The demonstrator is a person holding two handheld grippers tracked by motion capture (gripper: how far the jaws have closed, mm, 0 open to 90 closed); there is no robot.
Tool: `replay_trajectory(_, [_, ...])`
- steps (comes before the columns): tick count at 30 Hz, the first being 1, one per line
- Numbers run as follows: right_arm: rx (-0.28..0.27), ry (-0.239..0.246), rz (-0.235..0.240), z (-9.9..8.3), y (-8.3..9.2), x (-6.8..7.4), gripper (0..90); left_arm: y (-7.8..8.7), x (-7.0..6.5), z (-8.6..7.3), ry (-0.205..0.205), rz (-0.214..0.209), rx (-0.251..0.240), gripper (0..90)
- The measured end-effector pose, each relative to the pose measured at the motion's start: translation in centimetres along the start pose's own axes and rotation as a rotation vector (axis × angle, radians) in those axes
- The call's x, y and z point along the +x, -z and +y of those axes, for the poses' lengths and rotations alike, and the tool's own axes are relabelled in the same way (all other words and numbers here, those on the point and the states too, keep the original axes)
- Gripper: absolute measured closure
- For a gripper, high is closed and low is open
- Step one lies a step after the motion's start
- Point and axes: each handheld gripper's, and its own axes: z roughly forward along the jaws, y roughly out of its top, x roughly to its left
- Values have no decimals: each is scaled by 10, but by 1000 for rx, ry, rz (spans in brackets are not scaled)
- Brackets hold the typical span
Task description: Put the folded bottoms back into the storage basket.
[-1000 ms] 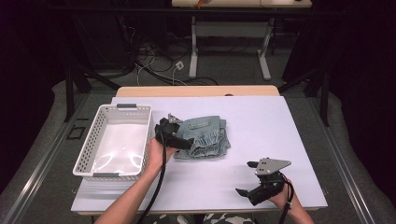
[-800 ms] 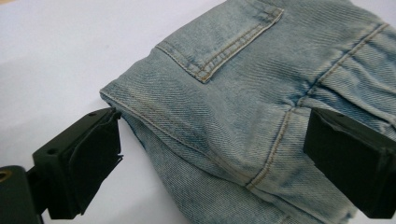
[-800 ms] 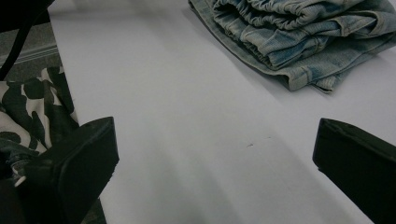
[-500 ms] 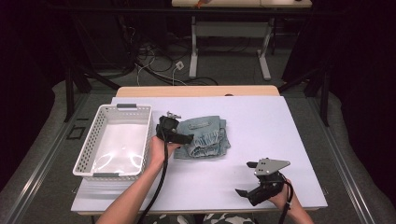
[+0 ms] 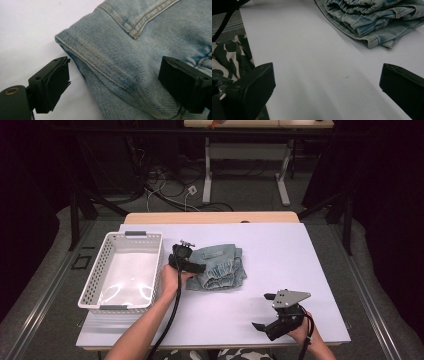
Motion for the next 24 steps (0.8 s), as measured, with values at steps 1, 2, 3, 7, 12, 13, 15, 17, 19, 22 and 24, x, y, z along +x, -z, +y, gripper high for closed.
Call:
replay_trajectory(1, [0,0,0,0,0,0,0,-1,0,0,-1,0,8,99])
replay_trajectory(2, [0,0,2,0,0,0,0,-3,1,0,-2,-1,14,99])
replay_trajectory(3, [0,0,2,0,0,0,0,-4,1,0,-2,-4,19,99])
replay_trajectory(7, [3,2,2,0,0,0,0,-7,4,0,8,-19,46,101])
replay_trajectory(12, [5,5,0,0,-1,0,0,-11,6,-1,35,-53,59,130])
replay_trajectory(13, [6,6,-1,0,-1,0,0,-11,6,0,28,-52,66,132])
replay_trajectory(15, [6,6,-2,0,-1,0,0,-11,5,0,21,-56,68,149])
replay_trajectory(17, [7,7,-2,0,-1,0,0,-10,4,0,20,-66,69,182])
replay_trajectory(19, [9,6,-3,0,-1,1,0,-9,4,0,12,-82,68,237])
replay_trajectory(22, [9,5,-3,0,-1,1,0,-8,2,0,16,-124,64,385])
replay_trajectory(24, [13,5,-4,1,-1,0,0,-8,2,-1,25,-145,59,459])
